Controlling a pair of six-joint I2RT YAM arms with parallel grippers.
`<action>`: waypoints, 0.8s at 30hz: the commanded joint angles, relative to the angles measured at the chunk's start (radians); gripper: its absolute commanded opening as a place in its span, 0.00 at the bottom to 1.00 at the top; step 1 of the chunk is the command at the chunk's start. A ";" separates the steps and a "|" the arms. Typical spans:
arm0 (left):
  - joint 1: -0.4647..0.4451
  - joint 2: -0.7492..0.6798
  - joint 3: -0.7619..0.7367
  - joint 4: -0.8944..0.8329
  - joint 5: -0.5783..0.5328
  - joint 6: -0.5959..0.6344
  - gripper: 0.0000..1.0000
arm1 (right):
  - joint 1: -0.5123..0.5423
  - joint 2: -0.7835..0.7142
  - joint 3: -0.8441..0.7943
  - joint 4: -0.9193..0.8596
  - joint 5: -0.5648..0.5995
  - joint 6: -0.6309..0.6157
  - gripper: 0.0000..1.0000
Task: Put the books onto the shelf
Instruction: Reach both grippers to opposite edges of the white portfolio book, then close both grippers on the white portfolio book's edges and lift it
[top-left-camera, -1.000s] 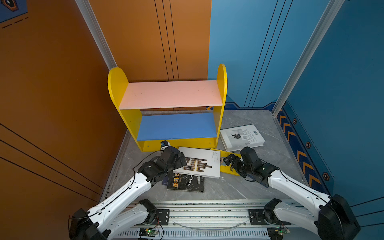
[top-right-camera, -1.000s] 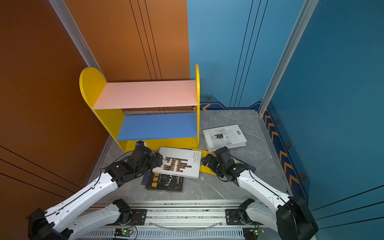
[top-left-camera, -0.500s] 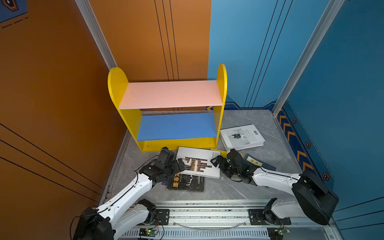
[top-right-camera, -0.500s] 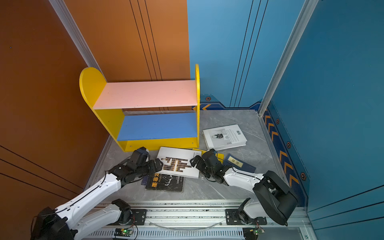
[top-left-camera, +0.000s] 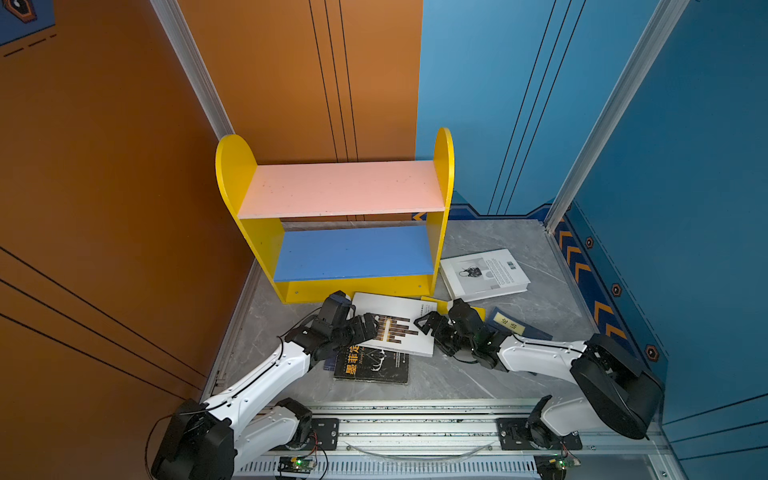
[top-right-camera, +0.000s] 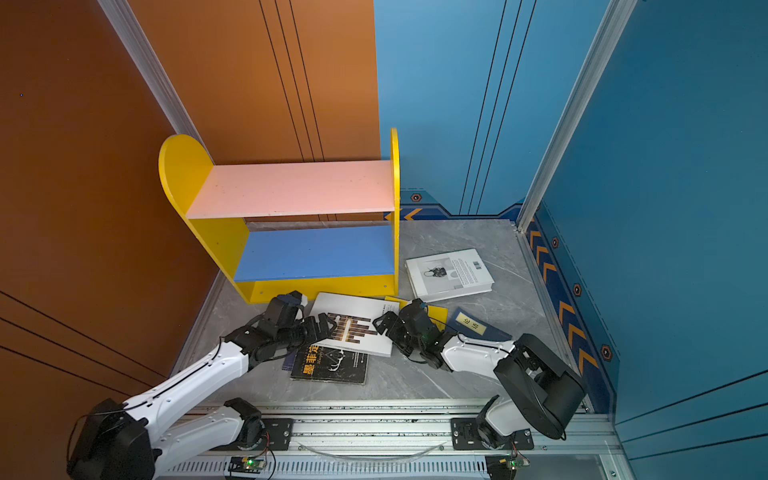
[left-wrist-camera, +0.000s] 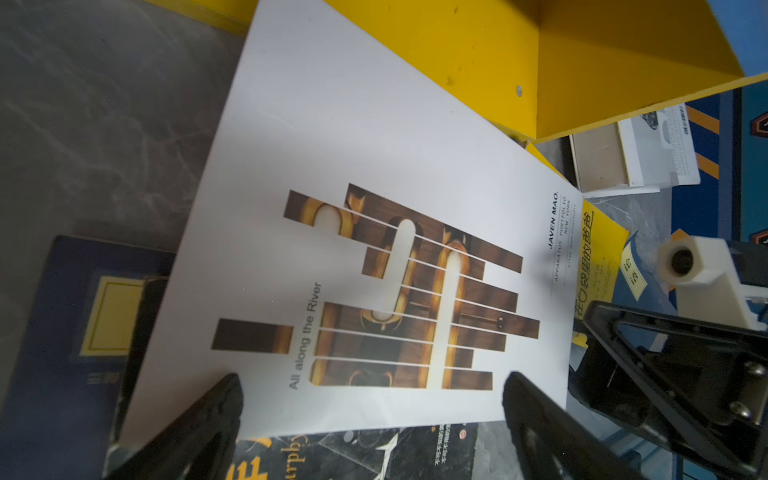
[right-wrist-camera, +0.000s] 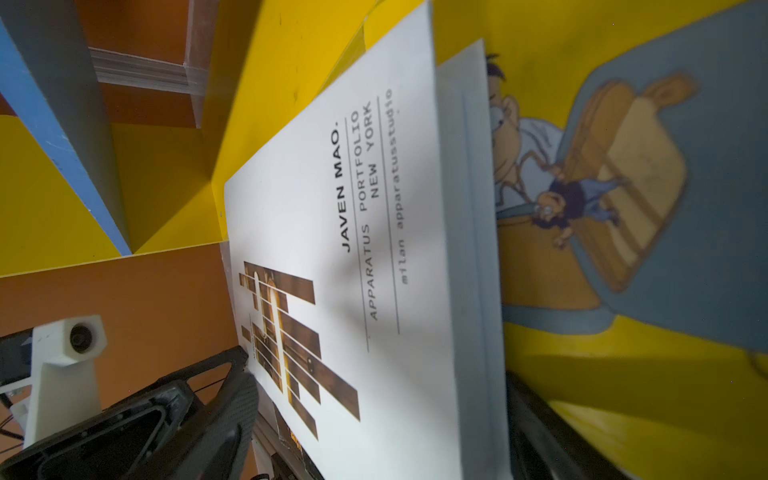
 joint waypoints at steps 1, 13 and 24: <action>0.009 0.015 -0.012 0.008 0.046 -0.008 0.99 | -0.004 -0.018 -0.027 0.046 -0.038 0.043 0.92; 0.040 0.080 -0.013 0.052 0.119 -0.020 1.00 | -0.025 -0.034 -0.126 0.258 -0.072 0.084 0.90; 0.060 0.101 -0.018 0.068 0.154 -0.018 1.00 | 0.019 0.092 -0.050 0.231 -0.105 0.032 0.83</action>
